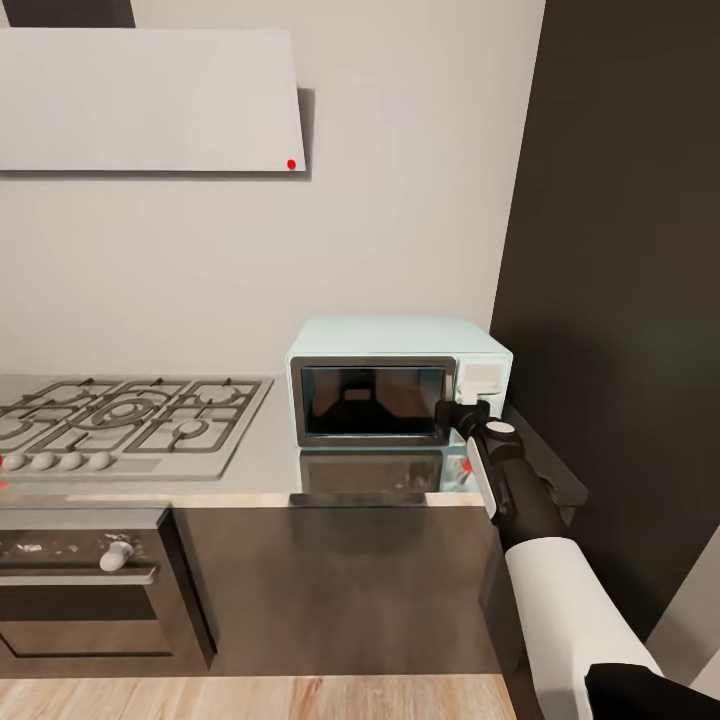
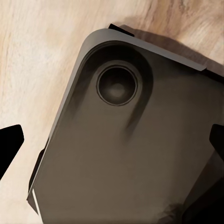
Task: In the kitchen, take the popcorn bag from the countertop, put it into the microwave, and heat it until the popcorn is cooked so the cooked popcorn ends up inside the bag.
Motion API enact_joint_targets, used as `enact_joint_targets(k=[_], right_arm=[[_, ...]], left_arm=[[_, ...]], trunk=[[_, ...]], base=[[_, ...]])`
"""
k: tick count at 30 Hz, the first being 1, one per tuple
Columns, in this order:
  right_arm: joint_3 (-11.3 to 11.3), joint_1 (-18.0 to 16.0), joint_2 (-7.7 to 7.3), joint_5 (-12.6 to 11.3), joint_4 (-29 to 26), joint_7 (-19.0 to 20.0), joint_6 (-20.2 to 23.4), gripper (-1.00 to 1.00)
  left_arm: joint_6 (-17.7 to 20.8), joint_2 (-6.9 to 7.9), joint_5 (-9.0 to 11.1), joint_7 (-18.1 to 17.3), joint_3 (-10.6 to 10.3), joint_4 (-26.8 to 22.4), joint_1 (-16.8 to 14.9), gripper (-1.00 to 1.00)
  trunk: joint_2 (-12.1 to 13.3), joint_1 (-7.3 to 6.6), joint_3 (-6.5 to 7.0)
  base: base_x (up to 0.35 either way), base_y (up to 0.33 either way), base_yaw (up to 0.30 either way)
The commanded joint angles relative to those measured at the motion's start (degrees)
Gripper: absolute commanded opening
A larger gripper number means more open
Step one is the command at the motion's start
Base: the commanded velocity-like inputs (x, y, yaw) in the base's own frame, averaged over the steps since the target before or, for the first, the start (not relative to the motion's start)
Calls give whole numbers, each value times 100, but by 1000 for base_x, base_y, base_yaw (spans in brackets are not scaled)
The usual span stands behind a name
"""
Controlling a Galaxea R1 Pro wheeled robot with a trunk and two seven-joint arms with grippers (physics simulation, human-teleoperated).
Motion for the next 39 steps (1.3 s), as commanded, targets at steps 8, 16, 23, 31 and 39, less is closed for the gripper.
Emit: enact_joint_targets(k=[8,16,23,31,39], right_arm=[[-6,-3,12,-10,-11,26,25,-100],[1,-3,24,0,-11,25,34,-100],[18,-3,34,47,-19,-342,49,-100],[20,-3,36,50,-27,-499,79,-100],[20,-3,34,45,-23,-494,95,-100]], left_arm=[[-11,-1,5,-4,23,0,-2,100],[-11,-1,5,-4,26,0,-2,100],[-11,-1,5,-4,27,0,-2,100],[-11,-1,5,-4,23,0,-2,100],[-19,-1,-3,-4,25,0,-2,100]], trunk=[[-3,0,-5],[-3,0,-5],[-3,0,-5],[-3,0,-5],[-3,0,-5]], base=[[0,0,0],[0,0,0],[0,0,0],[0,0,0],[0,0,0]])
